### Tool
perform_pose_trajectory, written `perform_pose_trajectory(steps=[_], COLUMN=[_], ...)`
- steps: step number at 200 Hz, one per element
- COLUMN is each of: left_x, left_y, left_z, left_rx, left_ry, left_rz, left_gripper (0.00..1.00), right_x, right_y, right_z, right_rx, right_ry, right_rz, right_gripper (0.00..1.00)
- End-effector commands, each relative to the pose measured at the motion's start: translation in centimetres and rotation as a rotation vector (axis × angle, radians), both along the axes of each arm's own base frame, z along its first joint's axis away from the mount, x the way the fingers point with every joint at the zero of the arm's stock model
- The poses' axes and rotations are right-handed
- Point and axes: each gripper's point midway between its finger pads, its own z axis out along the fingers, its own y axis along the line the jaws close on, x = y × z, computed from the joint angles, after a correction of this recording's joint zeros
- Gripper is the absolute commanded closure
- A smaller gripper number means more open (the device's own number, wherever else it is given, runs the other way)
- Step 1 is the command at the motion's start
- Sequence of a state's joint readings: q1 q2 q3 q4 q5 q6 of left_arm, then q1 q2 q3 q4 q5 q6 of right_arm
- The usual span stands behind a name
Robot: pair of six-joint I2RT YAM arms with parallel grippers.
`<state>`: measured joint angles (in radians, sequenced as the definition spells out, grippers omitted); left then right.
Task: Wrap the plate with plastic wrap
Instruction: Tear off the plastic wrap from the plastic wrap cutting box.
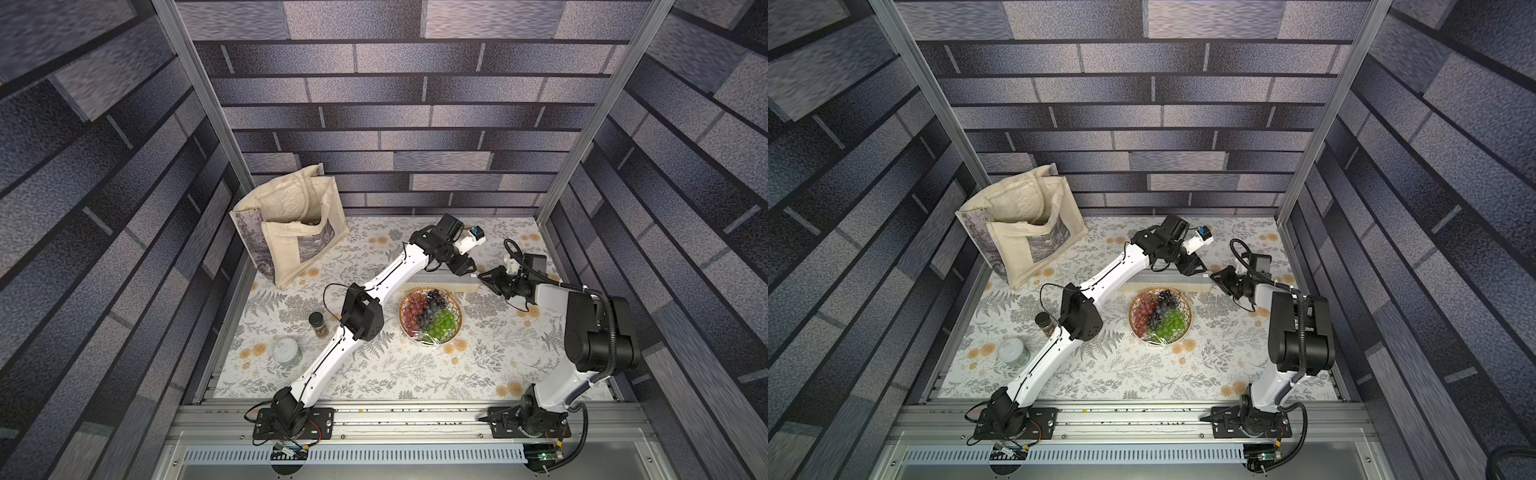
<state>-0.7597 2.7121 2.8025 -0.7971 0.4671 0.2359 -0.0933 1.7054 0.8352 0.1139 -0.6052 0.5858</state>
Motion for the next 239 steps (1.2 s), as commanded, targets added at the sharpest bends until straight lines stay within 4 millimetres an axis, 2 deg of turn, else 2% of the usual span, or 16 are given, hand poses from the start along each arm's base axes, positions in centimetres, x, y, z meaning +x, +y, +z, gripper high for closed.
perform_pose_trajectory(steps=[1, 38, 86, 165, 181, 239], left_x=[-0.1, 0.0, -0.1, -0.3, -0.3, -0.8], left_y=[-0.3, -0.3, -1.3, -2.1, -2.1, -2.1], left_z=[-1.3, -3.0, -4.5, -4.5, -4.5, -4.8], left_rx=[0.011, 0.031, 0.017, -0.003, -0.008, 0.001], left_ry=[0.008, 0.011, 0.013, 0.015, 0.015, 0.028], left_rz=[-0.006, -0.016, -0.027, -0.021, -0.024, -0.042], left_gripper=[0.44, 0.45, 0.48, 0.61, 0.66, 0.71], right_x=[-1.0, -1.5, -1.7, -1.9, -1.8, -1.9], right_y=[1.0, 1.4, 1.4, 1.3, 1.3, 1.2], right_z=[-1.6, -1.7, -1.6, -1.5, -1.5, -1.4], right_rx=[-0.006, -0.010, -0.023, -0.031, -0.032, -0.050], right_ry=[0.058, 0.066, 0.068, 0.066, 0.064, 0.067], right_rz=[0.026, 0.036, 0.040, 0.042, 0.043, 0.050], right_gripper=[0.78, 0.79, 0.79, 0.80, 0.80, 0.80])
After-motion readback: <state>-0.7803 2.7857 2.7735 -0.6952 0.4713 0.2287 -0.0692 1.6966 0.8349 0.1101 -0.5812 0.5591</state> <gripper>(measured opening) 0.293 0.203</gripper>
